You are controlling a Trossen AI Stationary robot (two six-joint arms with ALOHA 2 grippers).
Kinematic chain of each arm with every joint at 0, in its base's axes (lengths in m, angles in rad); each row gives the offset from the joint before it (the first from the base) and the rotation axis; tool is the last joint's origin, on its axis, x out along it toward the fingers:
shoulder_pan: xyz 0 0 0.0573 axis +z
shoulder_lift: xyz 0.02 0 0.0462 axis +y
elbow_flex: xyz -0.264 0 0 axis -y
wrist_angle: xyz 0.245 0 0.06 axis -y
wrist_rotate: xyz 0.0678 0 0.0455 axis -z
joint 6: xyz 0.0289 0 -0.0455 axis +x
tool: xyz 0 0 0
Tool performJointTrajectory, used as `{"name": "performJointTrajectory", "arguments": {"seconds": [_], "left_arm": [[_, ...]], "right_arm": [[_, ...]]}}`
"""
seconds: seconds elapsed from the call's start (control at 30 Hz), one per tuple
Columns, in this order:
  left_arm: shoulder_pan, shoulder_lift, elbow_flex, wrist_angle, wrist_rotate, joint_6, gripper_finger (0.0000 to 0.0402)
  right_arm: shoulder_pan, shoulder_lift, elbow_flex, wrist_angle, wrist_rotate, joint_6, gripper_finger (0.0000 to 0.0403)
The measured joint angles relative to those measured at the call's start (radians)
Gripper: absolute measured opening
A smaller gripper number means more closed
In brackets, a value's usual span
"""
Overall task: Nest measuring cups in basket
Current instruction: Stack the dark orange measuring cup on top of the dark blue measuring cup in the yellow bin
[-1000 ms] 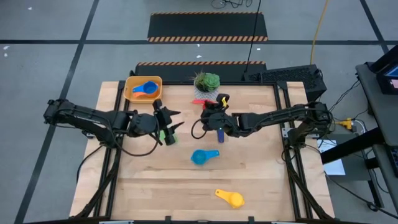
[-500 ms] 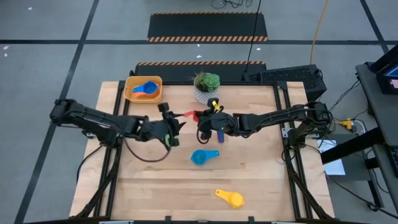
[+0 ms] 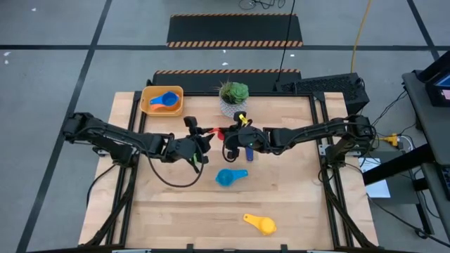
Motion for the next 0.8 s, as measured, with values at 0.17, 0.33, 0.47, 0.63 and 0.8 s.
{"name": "performJointTrajectory", "arguments": {"seconds": [0.17, 0.33, 0.47, 0.63, 0.8], "left_arm": [[-0.002, 0.000, 0.000, -0.015, 0.012, 0.053, 0.0013], [-0.013, -0.005, 0.000, -0.039, 0.028, 0.110, 0.0010], [-0.057, -0.024, -0.001, -0.078, 0.026, 0.196, 0.0008], [-0.155, -0.051, 0.000, -0.084, 0.070, 0.337, 0.0005], [-0.257, -0.062, 0.000, -0.085, 0.124, 0.492, 0.0008]], "right_arm": [[0.001, 0.000, 0.000, 0.000, -0.077, 0.013, 0.0001], [0.013, -0.015, 0.000, -0.009, -0.098, 0.041, 0.0026], [0.020, -0.085, 0.001, -0.109, -0.225, 0.105, 0.0063], [0.019, -0.155, 0.002, -0.278, -0.401, 0.232, 0.0111], [0.039, -0.159, -0.038, -0.283, -0.518, 0.250, 0.0141]]}}
